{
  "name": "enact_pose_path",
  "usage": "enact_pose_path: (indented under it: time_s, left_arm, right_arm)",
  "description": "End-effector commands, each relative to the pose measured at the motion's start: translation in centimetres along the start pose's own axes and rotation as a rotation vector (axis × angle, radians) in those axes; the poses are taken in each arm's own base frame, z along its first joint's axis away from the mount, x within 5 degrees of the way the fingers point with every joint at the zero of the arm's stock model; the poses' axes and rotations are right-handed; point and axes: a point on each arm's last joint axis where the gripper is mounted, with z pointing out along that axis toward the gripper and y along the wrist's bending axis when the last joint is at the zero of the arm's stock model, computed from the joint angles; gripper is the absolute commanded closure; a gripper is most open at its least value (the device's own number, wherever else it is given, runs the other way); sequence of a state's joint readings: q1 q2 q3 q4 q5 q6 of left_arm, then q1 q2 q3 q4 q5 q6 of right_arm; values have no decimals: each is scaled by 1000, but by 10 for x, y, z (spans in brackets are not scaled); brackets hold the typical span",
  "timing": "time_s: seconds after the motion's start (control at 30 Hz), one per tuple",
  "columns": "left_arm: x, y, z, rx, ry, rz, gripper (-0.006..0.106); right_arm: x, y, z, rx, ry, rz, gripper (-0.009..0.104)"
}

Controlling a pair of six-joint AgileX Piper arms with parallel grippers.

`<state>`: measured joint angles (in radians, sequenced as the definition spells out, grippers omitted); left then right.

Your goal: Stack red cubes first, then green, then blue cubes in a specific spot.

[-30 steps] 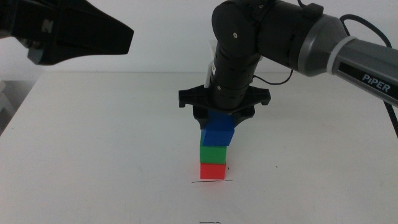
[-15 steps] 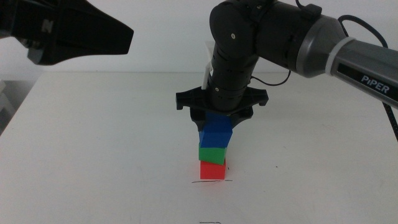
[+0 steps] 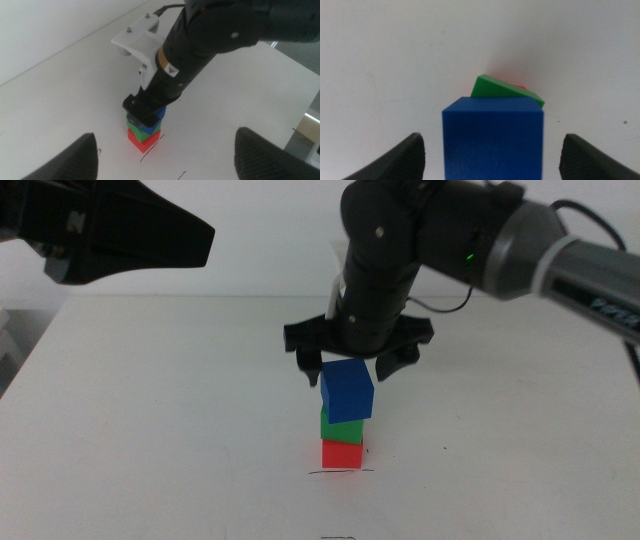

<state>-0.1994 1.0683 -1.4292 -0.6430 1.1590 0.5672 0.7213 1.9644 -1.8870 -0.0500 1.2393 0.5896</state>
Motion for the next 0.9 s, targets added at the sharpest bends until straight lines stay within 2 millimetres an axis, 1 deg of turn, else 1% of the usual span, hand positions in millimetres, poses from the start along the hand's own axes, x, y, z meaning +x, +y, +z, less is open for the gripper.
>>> enact_pose_path:
  time_s: [0.0,0.1,0.2,0.27,0.37,0.43,0.53,0.67,0.73,0.8,0.87]
  left_arm:
    - [-10,-5,-8,5,-87,-6,7]
    - [-10,-5,-8,5,-87,-6,7]
    - [-10,-5,-8,5,-87,-6,7]
    - [-10,-5,-8,5,-87,-6,7]
    - [-10,-5,-8,5,-87,-6,7]
    - [-10,-5,-8,5,-87,-6,7]
    - [-10,-5,-8,5,-87,-6,7]
    - [-10,-5,-8,5,-87,-6,7]
    - [-10,-5,-8,5,-87,-6,7]
    - [-10,-5,-8,5,-87,-6,7]
    - [-10,-5,-8,5,-87,-6,7]
  right_arm:
    - [-5,-9,-61,-57,-150,-18,21]
    - [-6,-25,-89,-63,-207,-36,21]
    - [-3,-50,-125,-41,-294,-39,21]
    - [2,-69,-148,-24,-354,-22,21]
    - [17,-103,-177,-21,-466,26,21]
    - [34,-130,-194,-16,-564,55,21]
    - [67,-166,-210,13,-705,97,21]
    - [109,-204,-224,90,-849,147,21]
    - [129,-215,-226,116,-888,170,21]
    - [141,-221,-225,138,-900,181,21]
    - [146,-225,-222,160,-892,185,21]
